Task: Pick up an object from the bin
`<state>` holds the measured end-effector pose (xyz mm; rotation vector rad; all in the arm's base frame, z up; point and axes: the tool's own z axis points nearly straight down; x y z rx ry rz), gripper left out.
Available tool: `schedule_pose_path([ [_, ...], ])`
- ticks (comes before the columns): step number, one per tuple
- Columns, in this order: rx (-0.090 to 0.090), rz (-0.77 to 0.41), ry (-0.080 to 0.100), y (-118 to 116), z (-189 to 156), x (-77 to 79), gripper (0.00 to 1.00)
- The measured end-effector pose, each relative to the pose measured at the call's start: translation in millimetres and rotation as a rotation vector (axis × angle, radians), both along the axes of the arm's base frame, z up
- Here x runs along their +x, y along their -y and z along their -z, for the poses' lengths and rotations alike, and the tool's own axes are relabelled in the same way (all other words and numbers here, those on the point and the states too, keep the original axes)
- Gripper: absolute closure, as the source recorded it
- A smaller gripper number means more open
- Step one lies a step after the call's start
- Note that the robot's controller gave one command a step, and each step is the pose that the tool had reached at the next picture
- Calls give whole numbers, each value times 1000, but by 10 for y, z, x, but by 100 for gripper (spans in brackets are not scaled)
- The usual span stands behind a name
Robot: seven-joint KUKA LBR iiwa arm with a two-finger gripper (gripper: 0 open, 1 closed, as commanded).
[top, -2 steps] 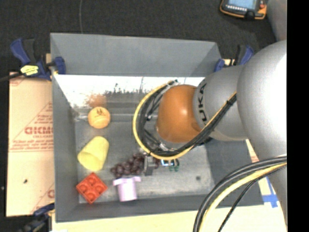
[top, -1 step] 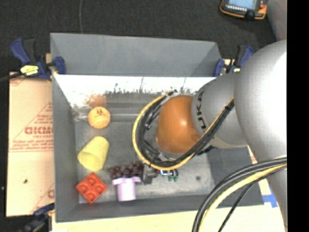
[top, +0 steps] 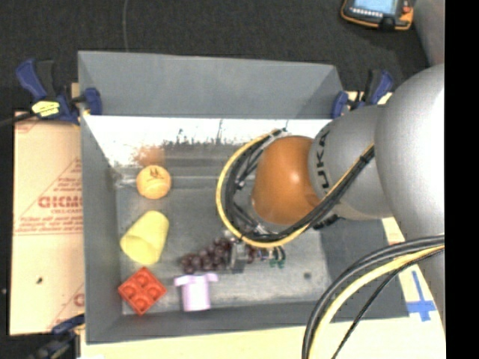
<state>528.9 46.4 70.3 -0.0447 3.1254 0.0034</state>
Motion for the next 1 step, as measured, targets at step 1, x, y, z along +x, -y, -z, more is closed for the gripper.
schedule_pose_path([
  [1, 3, -42, -4, -353, 2, -153, 100],
])
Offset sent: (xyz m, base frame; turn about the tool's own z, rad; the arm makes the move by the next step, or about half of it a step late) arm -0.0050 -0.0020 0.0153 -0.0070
